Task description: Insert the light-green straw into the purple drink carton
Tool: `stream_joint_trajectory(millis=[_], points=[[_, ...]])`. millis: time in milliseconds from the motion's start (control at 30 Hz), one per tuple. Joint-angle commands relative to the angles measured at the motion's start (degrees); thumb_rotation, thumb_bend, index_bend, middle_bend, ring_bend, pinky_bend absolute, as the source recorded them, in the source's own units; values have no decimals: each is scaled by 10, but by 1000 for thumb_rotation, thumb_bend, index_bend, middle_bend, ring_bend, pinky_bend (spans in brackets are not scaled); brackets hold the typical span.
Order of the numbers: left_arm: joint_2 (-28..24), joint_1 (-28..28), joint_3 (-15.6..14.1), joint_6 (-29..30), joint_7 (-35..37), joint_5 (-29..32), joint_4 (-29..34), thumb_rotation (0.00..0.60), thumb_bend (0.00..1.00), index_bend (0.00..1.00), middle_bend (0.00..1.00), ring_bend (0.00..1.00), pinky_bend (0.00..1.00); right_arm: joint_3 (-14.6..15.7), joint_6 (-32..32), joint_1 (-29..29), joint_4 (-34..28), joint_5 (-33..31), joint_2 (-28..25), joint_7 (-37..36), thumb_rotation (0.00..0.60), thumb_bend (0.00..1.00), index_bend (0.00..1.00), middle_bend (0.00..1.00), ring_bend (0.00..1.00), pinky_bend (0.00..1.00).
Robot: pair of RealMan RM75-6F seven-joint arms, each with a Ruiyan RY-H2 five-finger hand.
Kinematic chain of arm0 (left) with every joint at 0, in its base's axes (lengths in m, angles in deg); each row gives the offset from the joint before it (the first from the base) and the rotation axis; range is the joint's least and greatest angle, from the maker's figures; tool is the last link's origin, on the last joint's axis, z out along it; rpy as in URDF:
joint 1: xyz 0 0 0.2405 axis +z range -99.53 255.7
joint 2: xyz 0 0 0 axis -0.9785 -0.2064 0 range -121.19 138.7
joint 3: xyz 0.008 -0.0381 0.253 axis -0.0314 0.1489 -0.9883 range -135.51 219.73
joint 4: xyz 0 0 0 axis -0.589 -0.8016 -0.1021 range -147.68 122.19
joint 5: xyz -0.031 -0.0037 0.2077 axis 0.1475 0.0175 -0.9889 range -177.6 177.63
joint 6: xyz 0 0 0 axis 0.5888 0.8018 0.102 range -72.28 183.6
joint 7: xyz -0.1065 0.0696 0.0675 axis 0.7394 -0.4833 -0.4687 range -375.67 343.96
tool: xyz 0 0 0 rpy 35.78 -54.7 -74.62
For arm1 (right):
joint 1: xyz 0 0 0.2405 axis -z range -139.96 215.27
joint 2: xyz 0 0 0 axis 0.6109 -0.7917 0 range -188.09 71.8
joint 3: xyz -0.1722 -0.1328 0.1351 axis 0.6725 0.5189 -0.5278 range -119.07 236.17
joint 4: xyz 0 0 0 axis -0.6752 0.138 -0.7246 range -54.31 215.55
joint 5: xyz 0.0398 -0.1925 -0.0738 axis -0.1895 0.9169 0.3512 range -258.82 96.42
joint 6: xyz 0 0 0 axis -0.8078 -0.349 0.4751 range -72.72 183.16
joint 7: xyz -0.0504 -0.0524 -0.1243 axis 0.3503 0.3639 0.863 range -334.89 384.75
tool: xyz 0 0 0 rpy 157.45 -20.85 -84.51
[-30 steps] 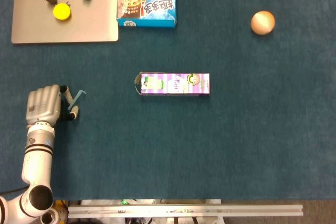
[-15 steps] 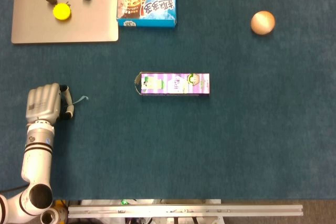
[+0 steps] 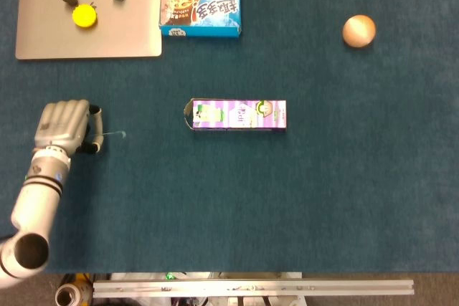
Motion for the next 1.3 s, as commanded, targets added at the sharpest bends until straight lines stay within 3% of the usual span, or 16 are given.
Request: stream_joint_trajectory(millis=[33, 233, 567, 700, 800, 1000, 1300], points=[[-45, -49, 4, -57, -25, 57, 40, 550, 407, 599, 949, 966, 984, 0, -3, -3, -1, 1, 1, 2, 600, 330, 53, 250, 58, 44], [-69, -126, -4, -120, -35, 139, 53, 508, 415, 602, 951, 968, 987, 1, -9, -10, -6, 6, 1, 10, 600, 329, 53, 250, 57, 44], [-44, -237, -21, -150, -46, 247, 30, 482, 420, 604, 952, 968, 988, 4, -17, -15, -5, 9, 4, 12, 600, 329, 53, 250, 57, 44], [-35, -290, -31, -181, -38, 305, 11, 418, 420, 604, 952, 968, 988, 5, -19, -17, 0, 9, 6, 11, 600, 330, 53, 250, 57, 44], [-31, -322, -37, -204, -24, 335, -5, 414, 421, 604, 952, 968, 988, 6, -21, -19, 2, 10, 8, 10, 600, 330, 53, 250, 57, 44], [-31, -366, -48, -221, 3, 353, -21, 391, 424, 604, 952, 968, 988, 8, -21, -20, 4, 13, 10, 11, 600, 330, 53, 250, 58, 44], [-51, -381, -54, -241, 73, 338, -21, 381, 427, 604, 952, 968, 988, 7, -11, -18, -2, 12, 7, 13, 600, 330, 53, 250, 58, 44]])
